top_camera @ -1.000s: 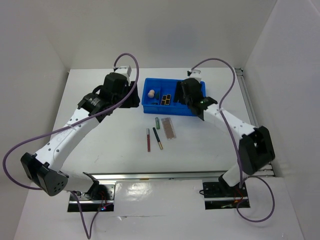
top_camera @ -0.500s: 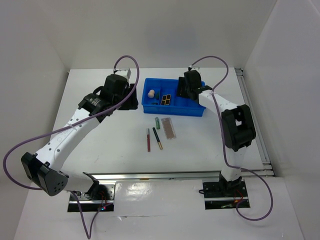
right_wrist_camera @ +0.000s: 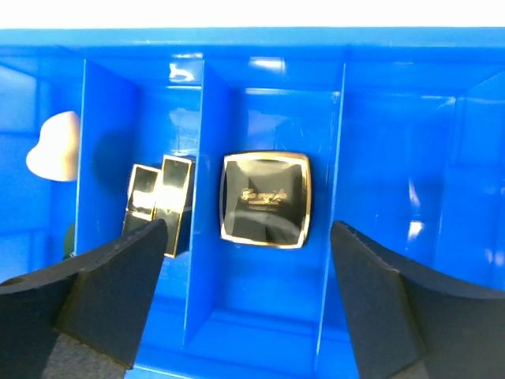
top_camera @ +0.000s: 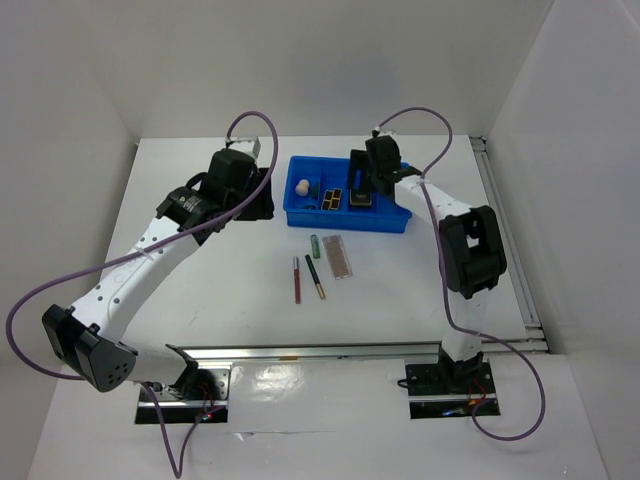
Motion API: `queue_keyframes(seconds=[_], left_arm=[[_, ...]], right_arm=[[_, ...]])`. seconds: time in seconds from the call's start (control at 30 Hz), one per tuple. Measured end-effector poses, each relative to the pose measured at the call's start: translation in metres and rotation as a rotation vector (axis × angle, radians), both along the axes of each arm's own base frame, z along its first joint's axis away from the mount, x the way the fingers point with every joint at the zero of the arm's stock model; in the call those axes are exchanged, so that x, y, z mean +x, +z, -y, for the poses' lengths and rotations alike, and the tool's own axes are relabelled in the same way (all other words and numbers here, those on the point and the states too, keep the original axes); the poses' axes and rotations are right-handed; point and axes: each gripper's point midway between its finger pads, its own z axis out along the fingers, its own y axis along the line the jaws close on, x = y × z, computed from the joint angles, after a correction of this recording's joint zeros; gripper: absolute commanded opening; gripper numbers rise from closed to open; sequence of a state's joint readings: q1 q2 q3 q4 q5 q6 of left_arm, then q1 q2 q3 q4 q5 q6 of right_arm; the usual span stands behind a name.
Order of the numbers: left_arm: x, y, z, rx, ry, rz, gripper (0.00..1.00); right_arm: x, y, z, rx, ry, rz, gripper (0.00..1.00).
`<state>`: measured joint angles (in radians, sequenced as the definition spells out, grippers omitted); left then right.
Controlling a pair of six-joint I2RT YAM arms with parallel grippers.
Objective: Organize the makeup
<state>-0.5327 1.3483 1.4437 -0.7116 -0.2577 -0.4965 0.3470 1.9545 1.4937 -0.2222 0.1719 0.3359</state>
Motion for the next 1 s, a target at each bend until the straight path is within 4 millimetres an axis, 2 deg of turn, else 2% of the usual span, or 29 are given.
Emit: queue_keyframes(seconds=[0.1,0.17,0.23,0.33,0.43,0.5,0.6,0.67,0.9,1.0], left_arm=[[0.0,0.0,0.0,0.0,0.0,0.0,0.66],[0.0,0.0,0.0,0.0,0.001,0.0,0.66],[0.0,0.0,-0.001,0.003,0.004,0.001,0.66],[0.0,0.0,-0.002,0.009,0.01,0.001,0.66],[0.0,-0.001,-0.004,0.014,0.016,0.001,0.66],[0.001,-0.001,-0.004,0.015,0.018,0.002,0.66],[0.001,-0.001,-0.004,0.015,0.017,0.002,0.65],[0.001,-0.001,-0.004,0.015,0.017,0.002,0.65],[0.001,-0.001,-0.004,0.014,0.018,0.002,0.65],[0.001,-0.001,-0.004,0.014,0.018,0.001,0.65]], right_arm=[[0.001,0.004,0.0,-0.003,0.005,0.009,0.95],[-0.002,0.005,0.0,-0.012,0.006,0.01,0.89],[-0.015,0.009,-0.002,-0.022,0.018,0.012,0.84],[-0.049,0.024,-0.017,-0.022,0.068,0.032,0.84],[-0.099,0.038,-0.05,-0.011,0.177,0.054,0.91],[-0.132,0.04,-0.074,-0.004,0.259,0.053,0.94],[-0.167,0.026,-0.097,-0.006,0.345,0.011,0.97],[-0.179,0.009,-0.097,-0.018,0.349,-0.039,1.0],[-0.185,-0.044,-0.087,-0.077,0.314,-0.175,1.0],[-0.186,-0.06,-0.084,-0.104,0.308,-0.209,1.0]])
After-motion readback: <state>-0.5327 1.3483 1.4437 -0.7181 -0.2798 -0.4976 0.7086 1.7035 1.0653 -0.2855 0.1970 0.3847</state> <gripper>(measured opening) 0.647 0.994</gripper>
